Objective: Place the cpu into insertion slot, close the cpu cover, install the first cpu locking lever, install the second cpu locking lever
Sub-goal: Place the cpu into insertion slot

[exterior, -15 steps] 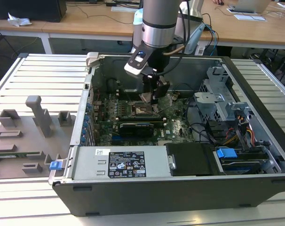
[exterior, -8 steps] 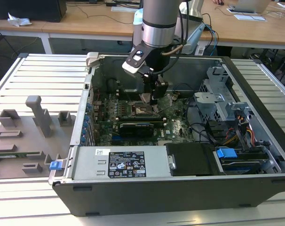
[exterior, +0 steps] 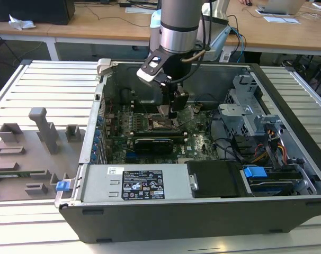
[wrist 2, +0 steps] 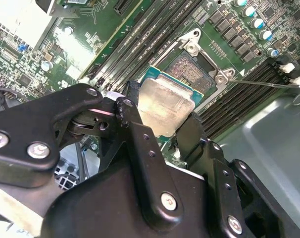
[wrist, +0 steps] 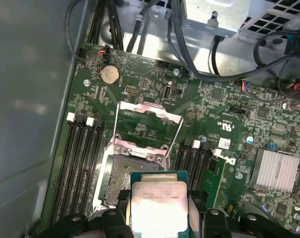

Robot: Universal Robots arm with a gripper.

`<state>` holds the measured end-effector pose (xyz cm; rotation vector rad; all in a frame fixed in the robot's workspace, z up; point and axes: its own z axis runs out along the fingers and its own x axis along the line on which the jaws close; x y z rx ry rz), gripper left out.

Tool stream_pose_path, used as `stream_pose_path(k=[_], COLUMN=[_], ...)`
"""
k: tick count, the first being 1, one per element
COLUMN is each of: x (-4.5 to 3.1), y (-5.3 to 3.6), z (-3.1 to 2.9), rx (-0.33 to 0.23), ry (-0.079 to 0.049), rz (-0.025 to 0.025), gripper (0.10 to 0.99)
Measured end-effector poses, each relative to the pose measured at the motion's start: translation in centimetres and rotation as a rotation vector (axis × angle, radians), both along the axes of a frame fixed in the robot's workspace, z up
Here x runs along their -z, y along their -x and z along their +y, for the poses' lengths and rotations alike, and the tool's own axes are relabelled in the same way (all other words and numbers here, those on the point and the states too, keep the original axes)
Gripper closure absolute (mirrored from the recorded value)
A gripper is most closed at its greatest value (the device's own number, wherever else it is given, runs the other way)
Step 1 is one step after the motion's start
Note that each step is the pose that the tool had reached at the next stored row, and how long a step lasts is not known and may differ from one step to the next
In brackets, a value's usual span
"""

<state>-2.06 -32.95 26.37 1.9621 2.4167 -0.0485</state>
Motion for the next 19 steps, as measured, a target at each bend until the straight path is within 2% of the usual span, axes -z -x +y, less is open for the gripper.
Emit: stream_pose_path(k=[9,19], x=[0.02,0.08], y=[0.0,0.0], z=[0.0,0.0], rx=[0.081,0.196], ry=[0.018,0.019], rz=[0.0001,0.0011], gripper=[0.545,0.545])
